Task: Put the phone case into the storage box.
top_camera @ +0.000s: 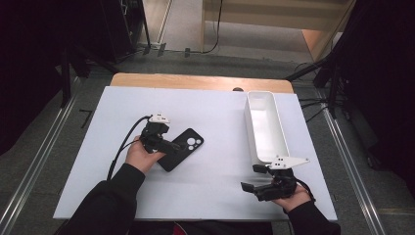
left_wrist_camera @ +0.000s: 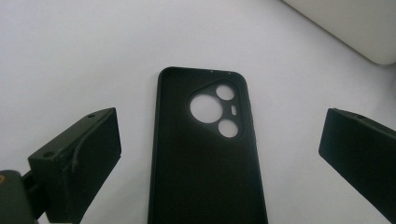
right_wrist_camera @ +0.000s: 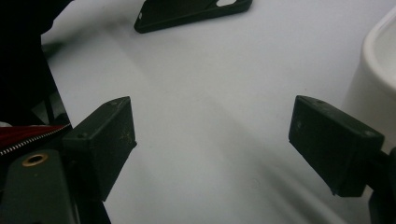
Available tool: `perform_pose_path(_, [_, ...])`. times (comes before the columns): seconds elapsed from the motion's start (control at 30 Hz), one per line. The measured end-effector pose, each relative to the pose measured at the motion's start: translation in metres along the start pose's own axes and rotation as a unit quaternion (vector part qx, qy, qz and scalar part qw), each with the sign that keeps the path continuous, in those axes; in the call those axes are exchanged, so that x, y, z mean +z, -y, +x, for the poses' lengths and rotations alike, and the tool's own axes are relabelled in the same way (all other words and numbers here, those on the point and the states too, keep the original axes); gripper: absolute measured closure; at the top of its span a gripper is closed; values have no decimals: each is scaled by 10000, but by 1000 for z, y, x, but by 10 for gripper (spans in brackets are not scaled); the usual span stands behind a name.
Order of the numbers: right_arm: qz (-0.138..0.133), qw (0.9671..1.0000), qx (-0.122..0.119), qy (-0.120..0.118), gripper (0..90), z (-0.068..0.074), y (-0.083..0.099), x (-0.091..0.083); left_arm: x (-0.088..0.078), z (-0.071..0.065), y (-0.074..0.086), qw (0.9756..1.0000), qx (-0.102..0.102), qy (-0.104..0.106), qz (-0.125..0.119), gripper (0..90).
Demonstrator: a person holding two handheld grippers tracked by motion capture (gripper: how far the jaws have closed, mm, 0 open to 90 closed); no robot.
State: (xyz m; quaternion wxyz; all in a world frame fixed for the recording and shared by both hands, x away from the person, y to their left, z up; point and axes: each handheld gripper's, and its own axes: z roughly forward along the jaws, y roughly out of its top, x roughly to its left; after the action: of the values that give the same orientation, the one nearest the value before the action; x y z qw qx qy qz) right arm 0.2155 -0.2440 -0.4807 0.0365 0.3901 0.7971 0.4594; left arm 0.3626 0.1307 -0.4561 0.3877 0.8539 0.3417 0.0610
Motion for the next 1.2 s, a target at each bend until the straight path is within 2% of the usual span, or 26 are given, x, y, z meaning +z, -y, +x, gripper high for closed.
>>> perform_pose_path(0.23, [7,10000,19,-2,130,1,0,0,6,-3,4,10000,91,-7,-25,0])
perform_pose_path(0.4, [2,10000,8,-3,130,1,0,0,10,-3,8,10000,59,-57,-19,0])
perform_pose_path(0.63, [5,10000,-2,-21,130,1,0,0,21,-3,16,9993,170,-196,255,0])
perform_pose_path(0.73, [-3,10000,4,-20,130,1,0,0,22,-4,18,9992,162,-231,273,0])
perform_pose_path(0.83, [3,10000,4,-19,130,1,0,0,25,-5,21,9994,52,-217,251,0])
perform_pose_path(1.0, [2,10000,3,-28,130,2,0,-1,30,-6,26,9992,57,-310,264,0])
perform_pose_path(1.2, [-13,10000,-1,-40,130,2,0,-1,37,-7,32,9979,25,-407,502,0])
